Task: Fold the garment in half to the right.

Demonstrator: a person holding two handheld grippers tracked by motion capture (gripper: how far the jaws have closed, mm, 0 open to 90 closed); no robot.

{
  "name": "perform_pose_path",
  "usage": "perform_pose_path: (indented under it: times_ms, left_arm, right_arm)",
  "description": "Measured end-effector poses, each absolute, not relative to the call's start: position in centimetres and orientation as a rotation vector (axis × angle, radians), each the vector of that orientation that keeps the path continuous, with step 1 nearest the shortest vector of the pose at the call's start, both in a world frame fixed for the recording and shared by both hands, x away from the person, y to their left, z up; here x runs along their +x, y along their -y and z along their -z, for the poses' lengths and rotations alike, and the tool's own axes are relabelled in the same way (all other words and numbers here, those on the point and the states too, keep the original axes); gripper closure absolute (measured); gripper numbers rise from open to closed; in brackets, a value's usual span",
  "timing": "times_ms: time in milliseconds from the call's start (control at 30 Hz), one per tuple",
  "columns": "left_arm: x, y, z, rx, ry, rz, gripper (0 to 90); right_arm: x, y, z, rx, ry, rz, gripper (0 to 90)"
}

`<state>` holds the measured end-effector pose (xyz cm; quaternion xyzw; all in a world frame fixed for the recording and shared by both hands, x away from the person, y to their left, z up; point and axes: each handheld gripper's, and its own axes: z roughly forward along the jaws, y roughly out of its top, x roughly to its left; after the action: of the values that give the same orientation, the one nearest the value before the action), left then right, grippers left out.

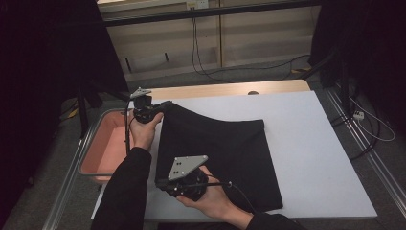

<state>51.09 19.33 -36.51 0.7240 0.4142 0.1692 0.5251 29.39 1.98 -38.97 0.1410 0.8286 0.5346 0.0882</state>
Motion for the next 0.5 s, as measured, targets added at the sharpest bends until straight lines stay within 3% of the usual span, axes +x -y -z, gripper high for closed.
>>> perform_pose_path:
  times_ms: [500]
  left_arm:
    - [50.8,-21.5,35.8,1.707,-1.010,-0.432,85.5]
  right_arm:
    - [29.7,-3.4,38.3,0.395,-2.457,-1.620,87.4]
